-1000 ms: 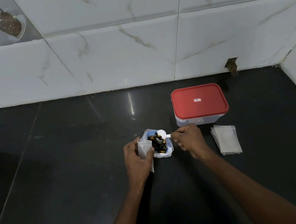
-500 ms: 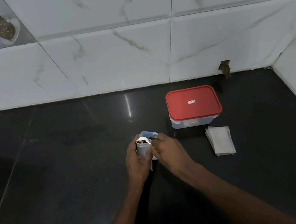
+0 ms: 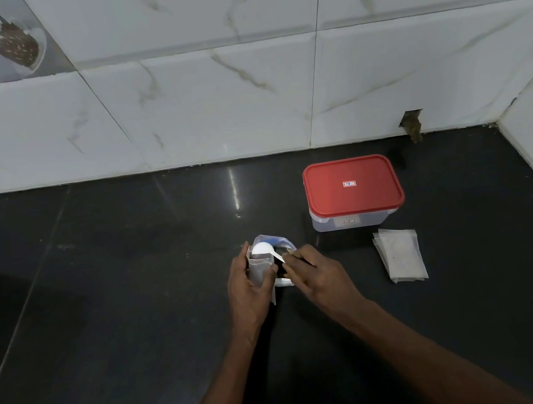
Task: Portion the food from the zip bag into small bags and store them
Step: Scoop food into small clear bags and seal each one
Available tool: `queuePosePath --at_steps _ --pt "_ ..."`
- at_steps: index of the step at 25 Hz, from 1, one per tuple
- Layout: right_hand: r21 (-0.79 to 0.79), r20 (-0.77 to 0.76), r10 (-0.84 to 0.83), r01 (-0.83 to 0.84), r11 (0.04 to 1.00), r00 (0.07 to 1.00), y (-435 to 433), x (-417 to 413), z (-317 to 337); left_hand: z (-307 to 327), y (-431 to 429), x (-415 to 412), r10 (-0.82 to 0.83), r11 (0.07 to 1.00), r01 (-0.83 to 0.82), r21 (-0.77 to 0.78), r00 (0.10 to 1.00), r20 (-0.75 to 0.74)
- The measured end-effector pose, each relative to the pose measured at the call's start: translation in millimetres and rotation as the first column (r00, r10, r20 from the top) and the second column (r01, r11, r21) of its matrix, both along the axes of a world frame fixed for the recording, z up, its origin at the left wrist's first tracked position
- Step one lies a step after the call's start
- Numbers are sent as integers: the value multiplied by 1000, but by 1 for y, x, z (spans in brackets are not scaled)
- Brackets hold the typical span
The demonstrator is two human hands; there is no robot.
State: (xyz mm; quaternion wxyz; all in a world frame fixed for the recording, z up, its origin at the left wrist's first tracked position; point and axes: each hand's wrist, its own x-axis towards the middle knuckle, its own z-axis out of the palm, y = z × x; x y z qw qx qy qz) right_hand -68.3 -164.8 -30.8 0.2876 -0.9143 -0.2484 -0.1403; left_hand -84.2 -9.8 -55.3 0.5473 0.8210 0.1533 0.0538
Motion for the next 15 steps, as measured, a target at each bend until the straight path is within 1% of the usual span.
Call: queuePosePath --at_steps 2,3,4,5,6,8,9,11,13,15 --pt "165 -103 -126 142 976 987 -2 7 3 0 1 -2 11 1000 -11 -6 1000 20" --pt "209 -164 -187 219 953 969 -3 12 3 -2 2 -4 25 999 -25 -22 999 25" --pt "193 -217 -225 268 944 950 -3 17 0 -3 3 -6 41 999 -40 -33 999 31" --pt "119 -245 -239 274 954 940 -2 20 -6 -6 5 -9 52 998 -50 -39 998 40" --pt "0 -247 -240 248 969 939 0 22 -12 -7 5 -12 58 998 -56 -42 997 50" --pt "-242 -206 -189 137 960 960 7 22 -21 -9 5 -15 51 998 -49 -38 996 72" --pt "-327 -184 -151 85 941 971 9 22 -26 -9 4 -15 45 998 -42 -38 996 82" --pt "-401 -171 -79 4 916 982 13 22 -31 -6 4 -14 53 998 -49 -50 995 85" --pt "-412 -174 -25 -49 910 984 16 23 -36 -6 5 -13 58 996 -52 -74 995 78" --pt "-426 -225 24 -121 897 974 17 26 -38 -9 7 -13 52 995 -46 -84 995 80"
